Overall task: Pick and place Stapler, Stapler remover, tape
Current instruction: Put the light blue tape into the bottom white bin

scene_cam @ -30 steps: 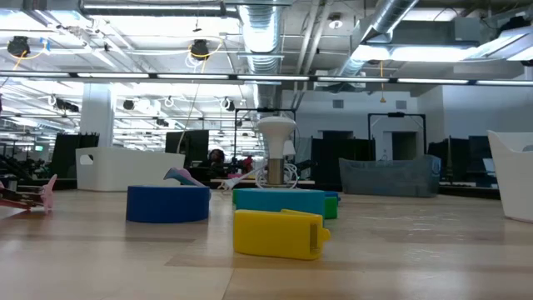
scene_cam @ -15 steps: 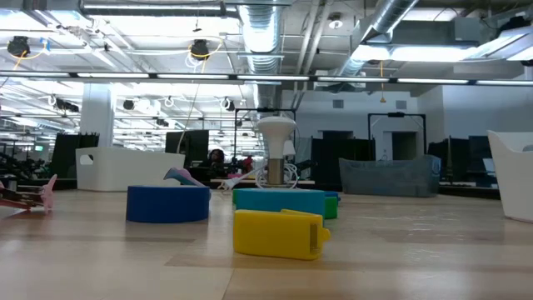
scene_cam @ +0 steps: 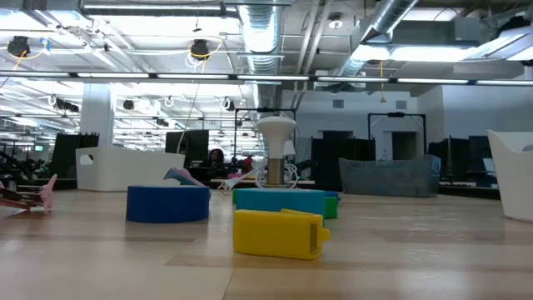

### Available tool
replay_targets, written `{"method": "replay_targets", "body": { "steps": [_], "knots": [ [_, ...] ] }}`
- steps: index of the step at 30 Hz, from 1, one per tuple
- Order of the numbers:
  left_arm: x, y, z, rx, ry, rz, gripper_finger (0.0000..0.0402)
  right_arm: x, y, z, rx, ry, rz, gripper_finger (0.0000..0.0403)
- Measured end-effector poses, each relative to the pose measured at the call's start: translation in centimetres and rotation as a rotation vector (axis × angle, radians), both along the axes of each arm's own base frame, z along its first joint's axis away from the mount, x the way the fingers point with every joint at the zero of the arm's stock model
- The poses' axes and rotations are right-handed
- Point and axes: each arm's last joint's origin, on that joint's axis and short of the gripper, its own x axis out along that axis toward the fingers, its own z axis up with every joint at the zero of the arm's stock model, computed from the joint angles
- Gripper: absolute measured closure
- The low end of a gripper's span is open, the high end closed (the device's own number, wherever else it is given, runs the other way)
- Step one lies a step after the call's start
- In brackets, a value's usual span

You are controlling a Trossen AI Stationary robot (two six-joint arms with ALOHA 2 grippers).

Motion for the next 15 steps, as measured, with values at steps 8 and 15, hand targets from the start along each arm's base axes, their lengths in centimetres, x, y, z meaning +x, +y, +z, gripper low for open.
{"method": "replay_targets", "body": {
  "steps": [8,15],
  "knots": [
    [0.2,-0.1,-0.2,-0.002,-0.008,-0.001,0.0399,1.4,0.7,-0.3,0.068,-0.063,0.042,0.0401],
    [0.5,-0.2,0.3,0.026,-0.069,-0.018,0.0399,2.7,-0.1,0.0,0.135,-0.117,0.155,0.0401]
  ]
}}
